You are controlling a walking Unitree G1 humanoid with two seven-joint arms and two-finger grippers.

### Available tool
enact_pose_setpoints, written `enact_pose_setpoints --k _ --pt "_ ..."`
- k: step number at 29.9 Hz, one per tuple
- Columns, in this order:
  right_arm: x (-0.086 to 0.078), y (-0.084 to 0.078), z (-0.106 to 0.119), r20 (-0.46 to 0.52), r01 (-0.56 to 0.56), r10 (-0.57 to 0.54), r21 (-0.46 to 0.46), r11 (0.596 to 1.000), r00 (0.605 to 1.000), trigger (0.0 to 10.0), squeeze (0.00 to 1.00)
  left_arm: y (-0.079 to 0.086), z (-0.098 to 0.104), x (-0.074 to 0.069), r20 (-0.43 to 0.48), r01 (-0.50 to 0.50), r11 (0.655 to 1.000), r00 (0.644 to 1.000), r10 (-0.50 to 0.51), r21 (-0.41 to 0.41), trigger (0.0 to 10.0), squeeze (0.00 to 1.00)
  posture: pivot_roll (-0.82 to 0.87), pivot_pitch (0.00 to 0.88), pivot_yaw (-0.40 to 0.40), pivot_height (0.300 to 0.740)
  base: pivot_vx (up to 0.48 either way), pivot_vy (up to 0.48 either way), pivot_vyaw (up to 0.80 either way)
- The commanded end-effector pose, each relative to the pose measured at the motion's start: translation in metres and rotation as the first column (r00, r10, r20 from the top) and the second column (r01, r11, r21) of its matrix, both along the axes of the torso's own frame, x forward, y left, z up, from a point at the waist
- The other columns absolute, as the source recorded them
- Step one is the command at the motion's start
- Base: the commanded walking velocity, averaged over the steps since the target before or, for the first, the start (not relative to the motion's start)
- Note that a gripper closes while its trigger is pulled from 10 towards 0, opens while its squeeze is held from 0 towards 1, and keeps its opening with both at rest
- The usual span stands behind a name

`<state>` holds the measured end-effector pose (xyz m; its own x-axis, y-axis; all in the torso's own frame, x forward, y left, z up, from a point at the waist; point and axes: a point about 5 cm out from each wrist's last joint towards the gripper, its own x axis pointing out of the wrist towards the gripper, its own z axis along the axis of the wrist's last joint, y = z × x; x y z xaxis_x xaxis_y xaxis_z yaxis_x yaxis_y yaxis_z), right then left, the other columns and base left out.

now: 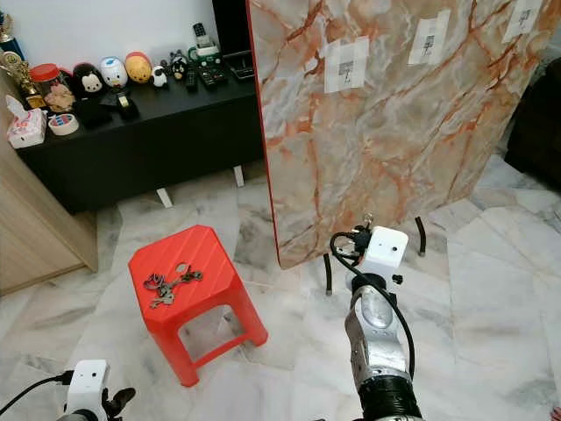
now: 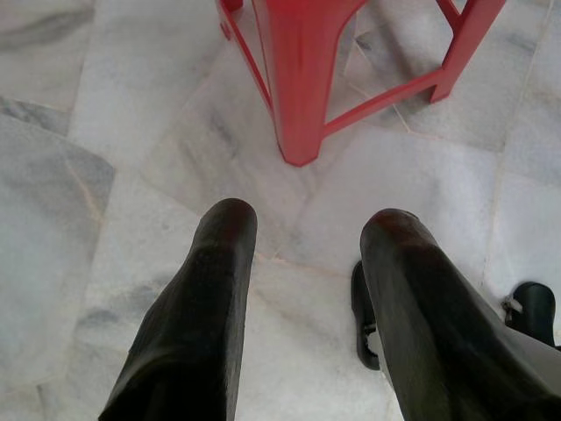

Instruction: Hang keys on a hook

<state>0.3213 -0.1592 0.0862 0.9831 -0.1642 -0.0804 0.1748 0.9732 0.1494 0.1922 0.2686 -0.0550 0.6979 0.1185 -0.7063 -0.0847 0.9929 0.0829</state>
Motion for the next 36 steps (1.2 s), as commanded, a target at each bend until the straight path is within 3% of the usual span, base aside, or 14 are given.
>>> enact_pose_setpoints --k 1,26,36 --pt "0.0007 0.0026 -0.0028 -0.019 -0.006 0.006 0.004 1.000 1.000 10.0 0.00 0.0038 -0.0023 -0.0056 -0.030 -0.010 1.000 1.000 0.010 0.007 10.0 0.00 0.07 0.076 0.025 0.740 0.240 0.000 0.00" --pt "0.0006 0.0011 -0.0042 -0.024 0.001 -0.001 0.000 1.000 1.000 10.0 0.00 0.0040 -0.0022 -0.0053 -0.035 -0.005 1.000 0.999 0.005 0.008 10.0 0.00 0.07 0.077 0.028 0.740 0.275 0.000 0.00" --pt "-0.0002 0.0032 -0.0064 -0.024 -0.006 0.006 -0.001 1.000 1.000 10.0 0.00 0.0031 -0.0037 -0.0076 -0.041 -0.004 1.000 0.999 0.004 0.006 10.0 0.00 0.06 0.027 0.025 0.740 0.000 0.000 0.00"
